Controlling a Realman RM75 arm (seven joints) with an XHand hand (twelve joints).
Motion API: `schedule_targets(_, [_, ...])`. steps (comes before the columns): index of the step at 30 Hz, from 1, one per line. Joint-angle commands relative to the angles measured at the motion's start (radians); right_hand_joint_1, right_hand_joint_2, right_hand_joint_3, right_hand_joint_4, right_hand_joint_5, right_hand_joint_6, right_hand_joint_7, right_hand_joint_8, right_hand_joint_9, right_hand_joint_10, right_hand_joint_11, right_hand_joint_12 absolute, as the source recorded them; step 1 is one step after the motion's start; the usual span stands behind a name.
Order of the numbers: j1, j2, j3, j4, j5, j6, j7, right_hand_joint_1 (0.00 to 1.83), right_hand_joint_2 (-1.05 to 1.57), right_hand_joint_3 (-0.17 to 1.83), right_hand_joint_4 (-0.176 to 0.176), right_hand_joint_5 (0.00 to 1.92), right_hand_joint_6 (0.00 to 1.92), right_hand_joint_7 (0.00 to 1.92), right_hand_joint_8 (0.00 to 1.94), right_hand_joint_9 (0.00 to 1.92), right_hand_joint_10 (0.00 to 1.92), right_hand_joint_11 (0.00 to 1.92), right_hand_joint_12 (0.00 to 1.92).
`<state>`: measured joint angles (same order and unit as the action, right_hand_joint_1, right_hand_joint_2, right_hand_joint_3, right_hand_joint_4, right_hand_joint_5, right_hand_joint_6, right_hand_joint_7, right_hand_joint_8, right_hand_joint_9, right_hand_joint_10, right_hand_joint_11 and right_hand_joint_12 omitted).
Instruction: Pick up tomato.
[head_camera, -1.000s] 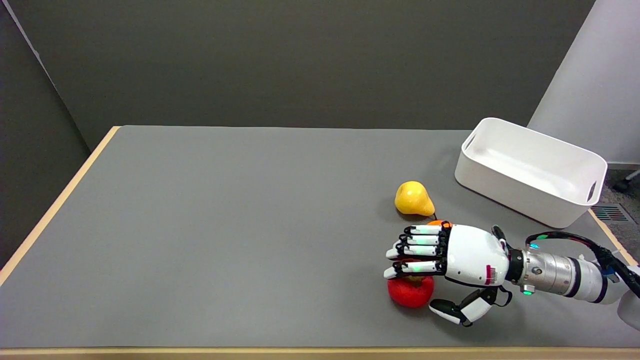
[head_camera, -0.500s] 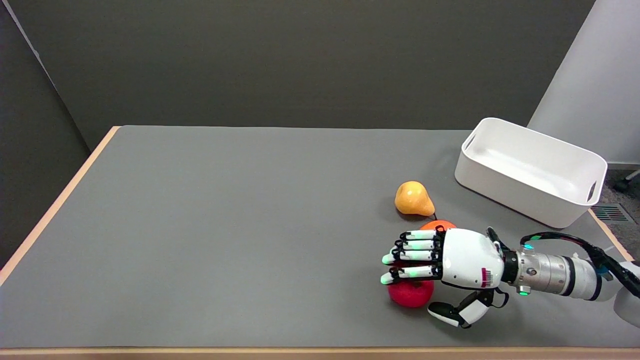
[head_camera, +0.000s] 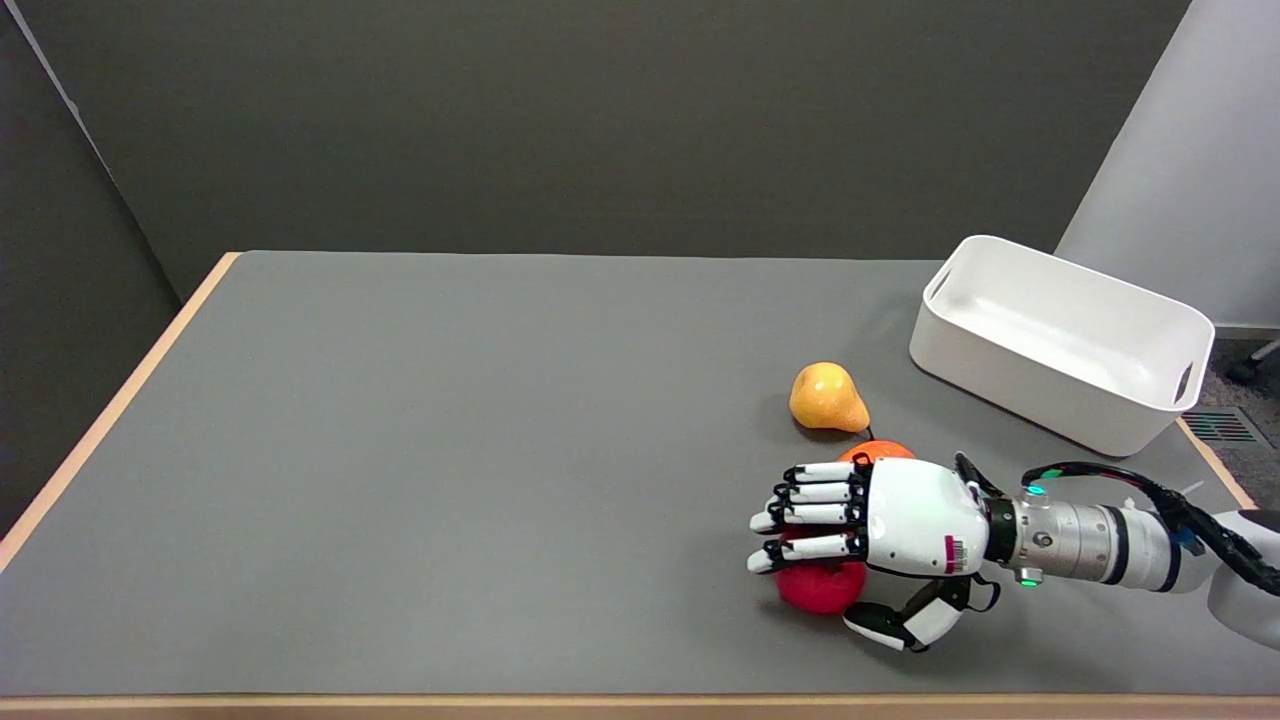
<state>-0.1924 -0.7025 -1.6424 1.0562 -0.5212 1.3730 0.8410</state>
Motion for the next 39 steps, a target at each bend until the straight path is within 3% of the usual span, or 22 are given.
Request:
schedule_targets(1, [0.021, 0.009, -0.026, 0.012, 0.021, -0.013, 0.005, 0.94, 0.69, 0.98, 0.164, 0.38, 0.86, 0.47, 0.55, 0.43, 0.87, 0.39, 1.48])
schedule_targets(2, [0.021, 0.010, -0.026, 0.012, 0.021, -0.012, 0.006, 0.96, 0.71, 0.97, 0.171, 0.41, 0.94, 0.48, 0.58, 0.44, 0.90, 0.40, 1.49])
schedule_targets(4, [0.020, 0.013, -0.026, 0.012, 0.022, -0.009, 0.005, 1.00, 0.77, 0.94, 0.176, 0.46, 1.09, 0.59, 0.83, 0.54, 1.05, 0.48, 1.54])
schedule_targets(8, [0.020, 0.013, -0.026, 0.002, 0.023, 0.001, -0.001, 1.04, 0.82, 0.94, 0.176, 0.49, 1.18, 0.64, 0.95, 0.59, 1.12, 0.53, 1.58])
schedule_targets(10, [0.018, 0.013, -0.027, -0.003, 0.026, 0.001, -0.001, 1.11, 1.12, 0.36, -0.007, 0.54, 1.58, 0.73, 1.22, 0.64, 1.17, 0.57, 1.62])
schedule_targets(11, [0.018, 0.013, -0.029, -0.005, 0.028, 0.001, -0.001, 1.14, 1.21, 0.19, -0.065, 0.56, 1.71, 0.76, 1.30, 0.65, 1.19, 0.59, 1.63])
schedule_targets(17, [0.021, 0.012, -0.030, -0.001, 0.033, 0.001, -0.001, 1.16, 1.15, 0.28, -0.081, 0.57, 1.69, 0.81, 1.28, 0.71, 1.27, 0.63, 1.64])
schedule_targets(19, [0.021, 0.010, -0.029, -0.001, 0.035, 0.007, -0.001, 1.34, 1.19, 0.09, -0.176, 0.58, 1.63, 0.85, 1.24, 0.73, 1.39, 0.70, 1.51])
schedule_targets(29, [0.016, 0.004, 0.025, -0.005, 0.123, 0.075, -0.020, 1.34, 1.16, 0.15, -0.176, 0.59, 1.63, 0.85, 1.26, 0.72, 1.40, 0.70, 1.52])
schedule_targets(36, [-0.030, 0.002, 0.172, -0.020, 0.246, 0.168, -0.016, 1.34, 1.12, 0.21, -0.168, 0.61, 1.61, 0.87, 1.23, 0.73, 1.40, 0.74, 1.53])
schedule_targets(39, [-0.061, 0.002, 0.246, -0.042, 0.312, 0.222, -0.016, 1.34, 1.07, 0.31, -0.165, 0.62, 1.61, 0.88, 1.23, 0.73, 1.43, 0.71, 1.64])
